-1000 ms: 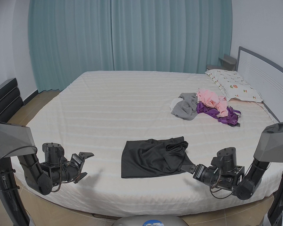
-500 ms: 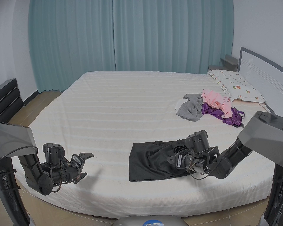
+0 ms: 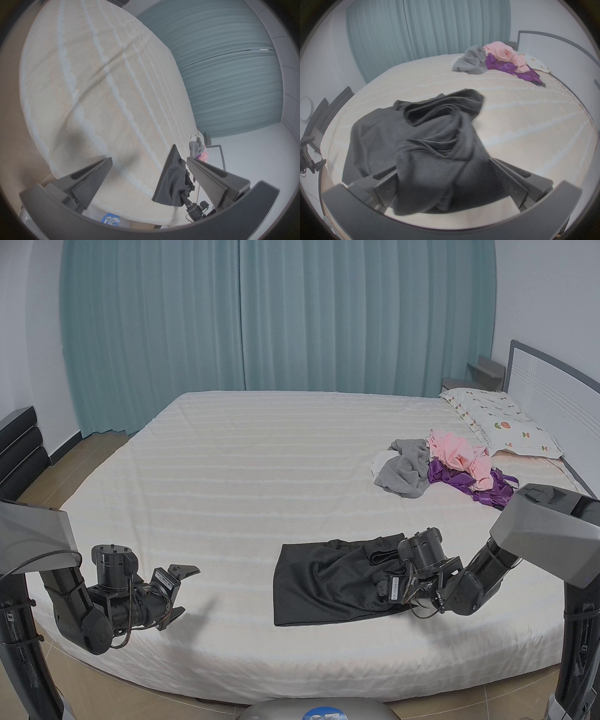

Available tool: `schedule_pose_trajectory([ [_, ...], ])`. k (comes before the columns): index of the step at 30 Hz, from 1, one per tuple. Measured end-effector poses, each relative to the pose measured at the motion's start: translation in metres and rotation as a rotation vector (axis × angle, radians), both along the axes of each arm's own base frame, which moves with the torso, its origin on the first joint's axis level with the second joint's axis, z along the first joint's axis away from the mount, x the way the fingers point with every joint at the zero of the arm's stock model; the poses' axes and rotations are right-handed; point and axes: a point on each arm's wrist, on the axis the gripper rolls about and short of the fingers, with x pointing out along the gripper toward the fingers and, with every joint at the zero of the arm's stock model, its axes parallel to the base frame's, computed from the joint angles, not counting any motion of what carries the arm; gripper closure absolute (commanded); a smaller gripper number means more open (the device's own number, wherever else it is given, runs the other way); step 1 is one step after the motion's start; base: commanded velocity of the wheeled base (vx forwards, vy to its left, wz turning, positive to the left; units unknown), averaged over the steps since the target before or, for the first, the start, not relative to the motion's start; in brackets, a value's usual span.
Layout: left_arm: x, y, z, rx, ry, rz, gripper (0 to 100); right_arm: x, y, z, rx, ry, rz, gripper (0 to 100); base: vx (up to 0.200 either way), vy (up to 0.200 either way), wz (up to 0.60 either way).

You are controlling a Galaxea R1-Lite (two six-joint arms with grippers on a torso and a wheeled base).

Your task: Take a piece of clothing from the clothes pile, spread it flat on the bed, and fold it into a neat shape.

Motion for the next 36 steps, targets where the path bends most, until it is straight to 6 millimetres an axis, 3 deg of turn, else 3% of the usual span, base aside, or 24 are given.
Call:
schedule_pose_trajectory([
  [15, 0.0, 0.0, 0.0, 0.002, 0.001, -0.001, 0, -0.035, -0.086, 0.016, 0.149, 0.119, -0.132, 0, 0.0, 0.0, 0.0],
  [19, 0.0, 0.0, 0.0, 0.002, 0.001, -0.001, 0, -0.038, -0.097, 0.023, 0.217, 0.078, -0.135, 0, 0.0, 0.0, 0.0],
  [26, 0.0, 0.0, -0.001, 0.003, 0.0, -0.001, 0, -0.035, -0.089, 0.037, 0.342, 0.003, -0.11, 0, 0.0, 0.0, 0.0],
  [36, -0.001, 0.0, -0.001, 0.024, -0.003, -0.013, 0, -0.025, -0.046, 0.051, 0.51, -0.009, -0.043, 0, 0.14, 0.0, 0.0],
])
